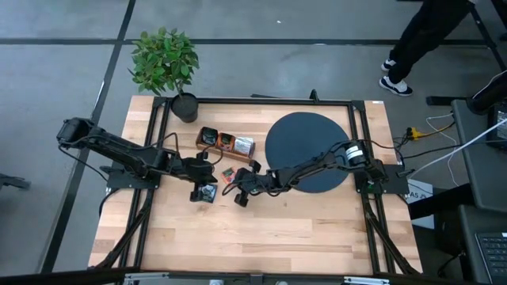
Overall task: Pick & Place Tea
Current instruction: Put the orange tea bag into the middle section of the wooden organizer
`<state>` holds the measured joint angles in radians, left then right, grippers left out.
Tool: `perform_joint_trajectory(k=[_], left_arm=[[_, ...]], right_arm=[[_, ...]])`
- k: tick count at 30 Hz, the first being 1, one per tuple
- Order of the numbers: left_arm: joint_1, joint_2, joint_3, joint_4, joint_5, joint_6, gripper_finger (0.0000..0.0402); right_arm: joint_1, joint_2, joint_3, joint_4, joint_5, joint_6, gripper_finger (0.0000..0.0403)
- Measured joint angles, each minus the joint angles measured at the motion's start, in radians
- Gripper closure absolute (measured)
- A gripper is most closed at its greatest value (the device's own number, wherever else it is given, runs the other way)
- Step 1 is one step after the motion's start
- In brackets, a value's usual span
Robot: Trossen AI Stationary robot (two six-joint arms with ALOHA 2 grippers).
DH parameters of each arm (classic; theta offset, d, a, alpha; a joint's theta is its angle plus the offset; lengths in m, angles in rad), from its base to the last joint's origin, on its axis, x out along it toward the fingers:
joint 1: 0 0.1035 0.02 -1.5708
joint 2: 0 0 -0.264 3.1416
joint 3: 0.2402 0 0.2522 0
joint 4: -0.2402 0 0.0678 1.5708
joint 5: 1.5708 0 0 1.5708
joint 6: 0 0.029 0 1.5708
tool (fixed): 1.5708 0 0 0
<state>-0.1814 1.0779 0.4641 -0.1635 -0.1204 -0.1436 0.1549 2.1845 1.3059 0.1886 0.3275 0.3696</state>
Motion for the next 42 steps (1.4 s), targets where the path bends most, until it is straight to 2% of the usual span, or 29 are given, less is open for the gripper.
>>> perform_joint_trajectory(k=[10,16,29,33,37,42], left_arm=[[0.000,0.000,0.000,0.011,0.000,0.000,0.0397],[0.000,0.001,0.000,0.011,0.000,0.000,0.0396],[0.000,0.001,0.000,0.051,-0.011,-0.062,0.0396],[0.000,0.001,0.000,0.097,-0.008,-0.140,0.0396],[0.000,0.001,0.000,0.110,0.041,-0.210,0.0396],[-0.001,0.001,0.000,0.119,0.044,-0.265,0.0396]], right_arm=[[-0.006,0.026,-0.001,0.012,-0.001,0.015,0.0401],[-0.007,0.027,0.005,-0.045,-0.057,0.013,0.0401],[0.042,0.016,0.005,-0.162,-0.192,-0.156,0.0401],[0.062,0.014,0.005,-0.192,-0.192,-0.224,0.0401],[0.075,-0.002,0.005,-0.246,-0.198,-0.249,0.0401],[0.094,-0.050,0.002,-0.377,-0.202,-0.252,0.0401]])
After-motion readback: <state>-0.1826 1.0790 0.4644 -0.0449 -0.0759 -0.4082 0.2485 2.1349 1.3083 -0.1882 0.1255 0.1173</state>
